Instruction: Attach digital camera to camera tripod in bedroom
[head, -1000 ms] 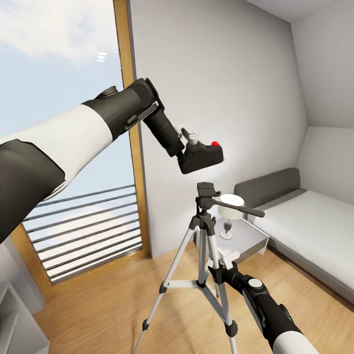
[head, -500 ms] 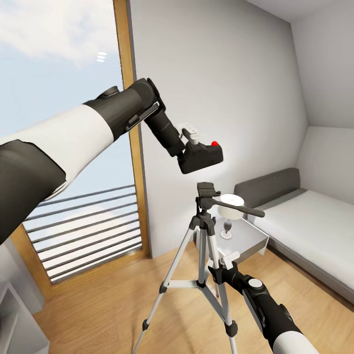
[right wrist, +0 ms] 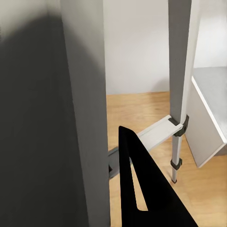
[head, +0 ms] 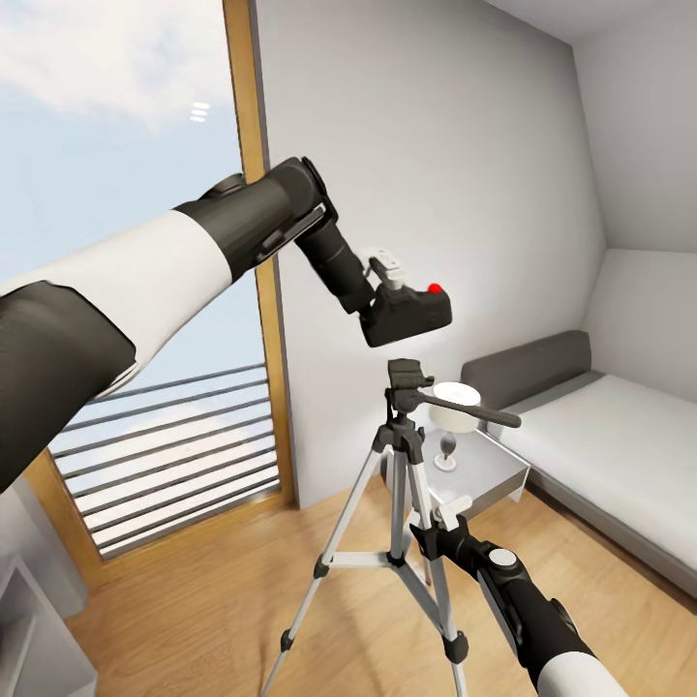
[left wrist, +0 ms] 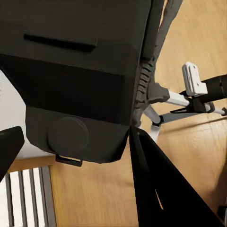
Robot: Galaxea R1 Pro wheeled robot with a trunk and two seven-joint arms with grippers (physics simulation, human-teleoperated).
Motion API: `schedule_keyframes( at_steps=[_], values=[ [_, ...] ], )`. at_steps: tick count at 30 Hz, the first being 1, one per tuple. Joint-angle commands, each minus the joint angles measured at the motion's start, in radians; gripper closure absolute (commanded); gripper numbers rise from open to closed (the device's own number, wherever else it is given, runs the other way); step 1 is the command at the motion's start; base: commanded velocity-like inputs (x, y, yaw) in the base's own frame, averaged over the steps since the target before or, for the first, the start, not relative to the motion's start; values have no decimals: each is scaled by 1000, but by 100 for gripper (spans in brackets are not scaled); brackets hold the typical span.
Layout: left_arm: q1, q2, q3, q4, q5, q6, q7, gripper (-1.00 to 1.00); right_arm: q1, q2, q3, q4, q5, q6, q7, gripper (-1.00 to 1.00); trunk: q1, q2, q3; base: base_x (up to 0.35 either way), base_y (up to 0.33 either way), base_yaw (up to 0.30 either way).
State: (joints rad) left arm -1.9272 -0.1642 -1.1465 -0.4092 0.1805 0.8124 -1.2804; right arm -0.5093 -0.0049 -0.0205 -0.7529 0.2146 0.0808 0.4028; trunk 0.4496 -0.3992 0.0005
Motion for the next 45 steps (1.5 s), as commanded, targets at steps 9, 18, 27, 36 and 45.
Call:
schedule_keyframes(
  at_steps=[9, 18, 27, 36, 45],
  values=[
    [-1, -2, -9, -26, 3, 10, 9, 100, 0, 0, -2, -2, 5, 5, 5, 100, 0, -1, -1, 0, 0, 0],
    [0, -10, -12, -29, -21, 58, 115, 100, 0, 0, -2, -2, 6, 5, 6, 100, 0, -1, -1, 0, 0, 0],
    [1, -10, -13, -27, -25, 65, 138, 100, 0, 0, -2, -2, 6, 5, 5, 100, 0, -1, -1, 0, 0, 0],
    [26, -10, -12, -19, -25, 61, 141, 100, 0, 0, -2, -2, 6, 5, 5, 100, 0, -1, -1, 0, 0, 0],
    [51, -10, -12, -17, -28, 53, 141, 100, 0, 0, -2, -2, 6, 5, 5, 100, 0, -1, -1, 0, 0, 0]
  ],
)
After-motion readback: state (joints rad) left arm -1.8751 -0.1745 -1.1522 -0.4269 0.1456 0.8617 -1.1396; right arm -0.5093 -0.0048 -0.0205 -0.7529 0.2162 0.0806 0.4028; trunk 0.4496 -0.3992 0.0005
